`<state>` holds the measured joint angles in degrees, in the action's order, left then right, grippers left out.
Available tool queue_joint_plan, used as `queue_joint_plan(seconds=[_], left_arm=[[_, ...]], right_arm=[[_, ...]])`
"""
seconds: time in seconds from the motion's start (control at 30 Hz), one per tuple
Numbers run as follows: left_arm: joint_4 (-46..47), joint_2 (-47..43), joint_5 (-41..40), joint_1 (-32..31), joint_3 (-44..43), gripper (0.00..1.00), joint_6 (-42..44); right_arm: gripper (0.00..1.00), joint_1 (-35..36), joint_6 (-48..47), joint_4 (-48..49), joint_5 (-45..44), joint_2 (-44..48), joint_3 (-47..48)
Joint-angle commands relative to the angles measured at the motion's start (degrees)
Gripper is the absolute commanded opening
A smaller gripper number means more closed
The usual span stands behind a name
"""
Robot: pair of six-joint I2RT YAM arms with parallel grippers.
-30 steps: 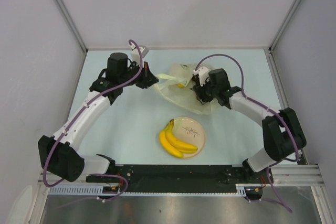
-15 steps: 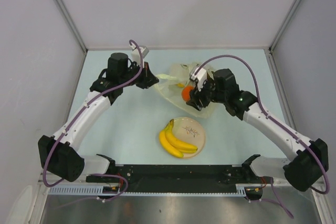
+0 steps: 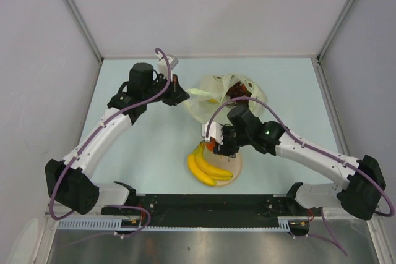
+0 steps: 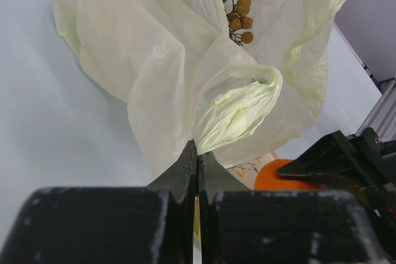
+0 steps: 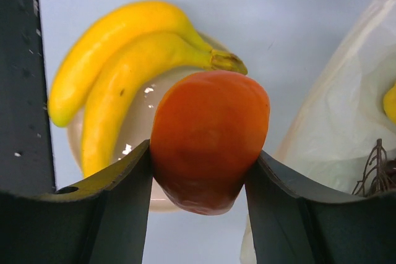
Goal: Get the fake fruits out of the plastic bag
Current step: Place the fake fruit on the plate.
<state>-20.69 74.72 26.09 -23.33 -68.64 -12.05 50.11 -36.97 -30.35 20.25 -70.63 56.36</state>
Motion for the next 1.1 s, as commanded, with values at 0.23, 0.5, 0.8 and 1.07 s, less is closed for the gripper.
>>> queue_joint_plan(seconds=[0.23,0.5,0.8,1.07], left_arm=[[0.21,-1.15,-0.6,-0.31,-0.62,0.0,0.28],[-0.05,-0.8,-0.86,-0.31,-1.23,0.0,0.36],[-0.32,-0.8,-1.21,-0.4,-1.5,0.0,0.89],[-0.05,-0.19,-1.13,-0.4,-1.93,0.0,0.8]], right_arm=[[0.26,-0.1,-11.53,15.66,-7.59,-6.7,-6.43],[0.26,-0.19,-15.94,20.77,-6.46,-10.4,-9.33],[0.59,-0.36,-16.03,22.0,-5.57,-11.28,-10.65],[0.84,-1.24,-15.5,21.3,-4.78,-11.28,-11.36]])
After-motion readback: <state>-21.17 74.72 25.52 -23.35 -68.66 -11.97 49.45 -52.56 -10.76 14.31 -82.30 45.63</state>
